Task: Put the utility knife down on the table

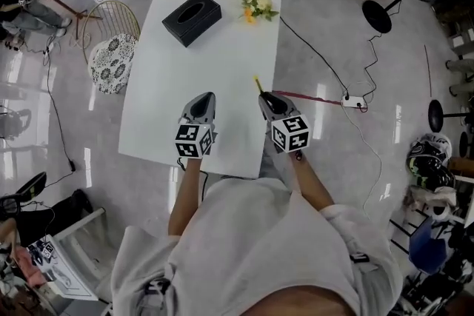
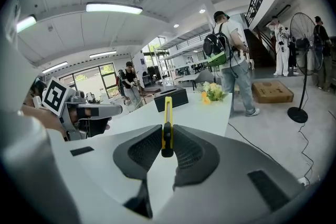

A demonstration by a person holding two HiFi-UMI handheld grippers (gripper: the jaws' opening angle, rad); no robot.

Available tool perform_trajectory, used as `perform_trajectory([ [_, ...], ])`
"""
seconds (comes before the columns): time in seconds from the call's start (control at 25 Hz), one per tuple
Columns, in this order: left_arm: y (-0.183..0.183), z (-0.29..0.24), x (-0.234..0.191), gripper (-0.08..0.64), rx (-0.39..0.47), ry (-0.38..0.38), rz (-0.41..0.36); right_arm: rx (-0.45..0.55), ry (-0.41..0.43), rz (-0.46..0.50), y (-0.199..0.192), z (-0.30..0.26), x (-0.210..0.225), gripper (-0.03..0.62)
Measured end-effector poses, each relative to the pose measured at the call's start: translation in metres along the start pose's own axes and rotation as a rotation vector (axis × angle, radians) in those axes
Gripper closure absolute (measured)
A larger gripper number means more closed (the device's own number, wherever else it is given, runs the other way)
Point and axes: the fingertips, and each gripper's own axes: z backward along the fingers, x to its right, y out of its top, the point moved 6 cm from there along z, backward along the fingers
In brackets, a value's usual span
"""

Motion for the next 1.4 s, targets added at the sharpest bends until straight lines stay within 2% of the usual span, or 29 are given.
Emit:
perform_trajectory([
  [0.4,-0.018,-0.003,-0.009,0.540,-0.060,0.059,0.043,-0.094,0.059,-0.039,-0.022,-0.022,0.009,0.512],
  [0.92,-0.049,-0.013,-0.009,0.540,-0.121,0.073,0.099,-0.191,0.080,-0.086,-0.059,-0.032,0.014,0.512],
  [1.4,-0.061,-0.014,-0.007,0.540,-0.144,0.091,0.124,-0.274,0.100,-0.015,-0.070,-0.049,0.025,0.512],
])
